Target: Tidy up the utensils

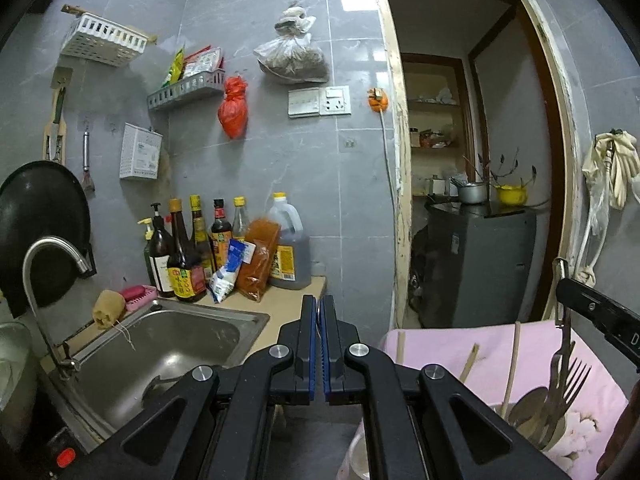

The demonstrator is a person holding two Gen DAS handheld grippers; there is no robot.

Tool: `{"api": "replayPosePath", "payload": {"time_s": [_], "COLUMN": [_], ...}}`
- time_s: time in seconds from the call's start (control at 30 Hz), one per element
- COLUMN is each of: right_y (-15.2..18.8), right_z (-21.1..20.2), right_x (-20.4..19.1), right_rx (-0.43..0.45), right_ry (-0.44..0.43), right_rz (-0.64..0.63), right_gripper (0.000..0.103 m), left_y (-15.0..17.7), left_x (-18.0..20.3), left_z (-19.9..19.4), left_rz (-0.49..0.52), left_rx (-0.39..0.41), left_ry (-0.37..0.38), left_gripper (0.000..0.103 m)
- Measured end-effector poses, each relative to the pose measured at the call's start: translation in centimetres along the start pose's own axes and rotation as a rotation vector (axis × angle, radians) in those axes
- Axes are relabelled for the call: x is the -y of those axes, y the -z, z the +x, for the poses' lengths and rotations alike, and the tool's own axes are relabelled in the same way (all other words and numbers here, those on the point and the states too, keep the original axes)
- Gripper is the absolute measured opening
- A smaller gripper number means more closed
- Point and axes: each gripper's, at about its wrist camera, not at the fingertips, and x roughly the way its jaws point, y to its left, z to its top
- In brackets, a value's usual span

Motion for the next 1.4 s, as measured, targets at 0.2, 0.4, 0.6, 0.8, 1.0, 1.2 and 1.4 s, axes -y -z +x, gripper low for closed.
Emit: {"api": "replayPosePath", "payload": {"time_s": [0.2,0.4,0.6,0.8,1.0,1.2,1.4], "right_y": [1.0,1.2,0.9,0.2,-0.5,-1.1,-1.4], "right_z": [0.1,-0.7,-2.2,-4.9,-8.9,-13.6,-18.8], "right_x": [0.0,0.0,0.5,1.3,2.5,3.8,4.8], "right_rx": [-0.030,-0.043,-0.035,-0.024,-0.013,-0.021,-0.025], "right_ry": [-0.003,-0.008,0.009,0.045,0.084,0.125,0.164], "right_rz": [0.009,0.000,0.009,0.001,-0.010,-0.029,-0.042], "right_gripper": [0.010,0.014,0.029,0.040,0.048,0.059,0.072], "left_y": [1.1,1.3,1.6,1.6,1.3,0.9,0.8], "left_x": [0.6,0.0,-0.9,-0.1,1.4,2.3,3.3], "left_z": [-0.2,-0.1,-0.1,-0.9,-3.7,-7.0,-11.1], "left_rz": [0.025,-0.048,-0.156,-0.165,-0.167,-0.185,-0.191], "left_rx": [-0.016,-0.083,-0.148,-0.167,-0.157,-0.160,-0.182], "left_ry": [0.021,0.115,0.219,0.252,0.295,0.330,0.355], "left_gripper": [0.004,0.005,0.034,0.040,0.056,0.068,0.088]}}
